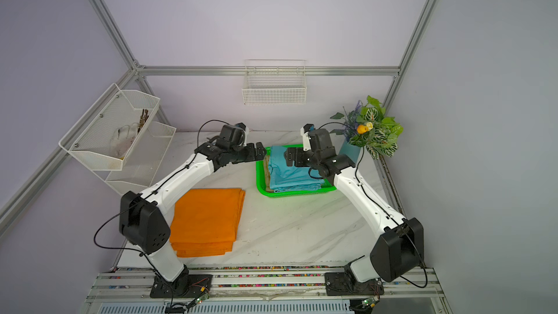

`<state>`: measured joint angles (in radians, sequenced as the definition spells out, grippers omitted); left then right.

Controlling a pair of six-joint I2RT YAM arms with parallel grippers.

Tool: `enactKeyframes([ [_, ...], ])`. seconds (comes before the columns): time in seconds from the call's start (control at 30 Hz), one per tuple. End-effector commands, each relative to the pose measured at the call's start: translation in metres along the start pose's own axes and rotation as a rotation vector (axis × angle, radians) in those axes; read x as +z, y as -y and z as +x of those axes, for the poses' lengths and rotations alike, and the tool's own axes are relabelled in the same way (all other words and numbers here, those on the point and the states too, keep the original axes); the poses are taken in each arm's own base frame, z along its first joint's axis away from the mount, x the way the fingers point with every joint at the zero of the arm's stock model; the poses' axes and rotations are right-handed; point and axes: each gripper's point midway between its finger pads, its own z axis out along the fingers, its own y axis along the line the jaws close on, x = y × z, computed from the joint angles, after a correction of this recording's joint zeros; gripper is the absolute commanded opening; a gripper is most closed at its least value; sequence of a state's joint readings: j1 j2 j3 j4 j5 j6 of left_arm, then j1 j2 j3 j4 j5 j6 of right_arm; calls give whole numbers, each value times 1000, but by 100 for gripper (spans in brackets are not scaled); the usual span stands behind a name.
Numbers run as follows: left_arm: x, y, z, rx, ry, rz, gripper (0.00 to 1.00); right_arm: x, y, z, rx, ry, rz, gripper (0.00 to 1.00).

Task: Put the folded long pants in the basket
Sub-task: Move the long pant to the center of the board.

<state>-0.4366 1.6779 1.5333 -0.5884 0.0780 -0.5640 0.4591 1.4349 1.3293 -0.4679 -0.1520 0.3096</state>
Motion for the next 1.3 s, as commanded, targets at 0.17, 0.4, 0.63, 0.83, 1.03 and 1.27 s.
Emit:
enactKeyframes([
  [0.17, -57, -89, 81, -37, -71, -218, 91, 49, -116, 44, -54, -49, -284, 96],
  [0.4, -67, -157, 162, -170, -137, -402, 80, 109, -158, 105, -83, -197, -359, 95],
  [0.63, -31, -180, 198, -274, -191, -409, 80, 147, -171, 133, -72, -306, -358, 93],
  [0.83, 7, -195, 195, -317, -209, -415, 81, 155, -168, 134, -65, -317, -319, 91],
  [1.03, 56, -192, 156, -392, -191, -331, 80, 160, -154, 133, -37, -309, -231, 91],
  [1.27, 68, -168, 104, -338, -211, -263, 83, 169, -154, 130, -20, -313, -200, 89],
])
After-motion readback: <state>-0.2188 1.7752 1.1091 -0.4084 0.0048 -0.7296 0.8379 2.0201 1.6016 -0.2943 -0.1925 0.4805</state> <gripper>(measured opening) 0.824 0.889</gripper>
